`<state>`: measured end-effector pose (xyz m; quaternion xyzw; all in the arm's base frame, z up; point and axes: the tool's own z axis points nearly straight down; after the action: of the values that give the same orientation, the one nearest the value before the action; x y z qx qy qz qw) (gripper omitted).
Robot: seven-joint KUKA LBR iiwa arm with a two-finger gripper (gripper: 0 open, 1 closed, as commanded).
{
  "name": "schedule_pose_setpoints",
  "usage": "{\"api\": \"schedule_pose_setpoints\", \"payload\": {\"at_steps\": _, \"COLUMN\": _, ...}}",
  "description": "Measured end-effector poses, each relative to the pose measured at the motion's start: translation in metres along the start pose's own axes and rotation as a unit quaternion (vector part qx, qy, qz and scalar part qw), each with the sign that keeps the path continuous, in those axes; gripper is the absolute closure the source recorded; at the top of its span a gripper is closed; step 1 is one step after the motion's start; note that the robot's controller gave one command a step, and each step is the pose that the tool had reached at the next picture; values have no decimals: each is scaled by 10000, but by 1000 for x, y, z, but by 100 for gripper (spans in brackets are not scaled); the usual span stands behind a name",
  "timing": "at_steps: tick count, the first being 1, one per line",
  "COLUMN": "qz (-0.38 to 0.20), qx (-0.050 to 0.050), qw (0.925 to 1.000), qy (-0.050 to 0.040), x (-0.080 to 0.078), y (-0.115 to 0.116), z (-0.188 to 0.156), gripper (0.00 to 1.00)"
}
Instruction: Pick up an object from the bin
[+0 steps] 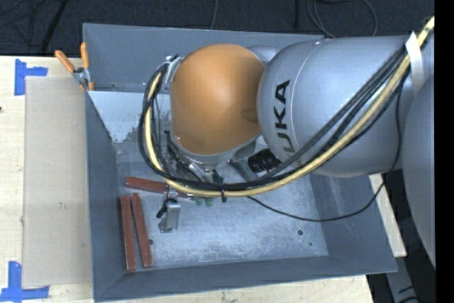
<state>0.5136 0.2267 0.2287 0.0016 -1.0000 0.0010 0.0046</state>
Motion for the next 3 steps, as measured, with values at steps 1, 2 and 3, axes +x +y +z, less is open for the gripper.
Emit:
{"api": "schedule_pose_setpoints", "payload": {"at_steps": 1, "qz": -105, "qx": 14, "qw": 9999, "qy": 8, "x": 15, "y": -50, "z": 109, "gripper": 0}}
{"api": "schedule_pose_setpoints", "payload": {"at_steps": 2, "qz": -167, "qx": -4, "qw": 9998, "qy": -61, "x": -61, "y": -82, "z": 154, "gripper": 0}}
{"api": "schedule_pose_setpoints", "payload": {"at_steps": 3, "qz": -158, "qx": -13, "qw": 9999, "qy": -59, "x": -59, "y": -80, "z": 152, "gripper": 100}}
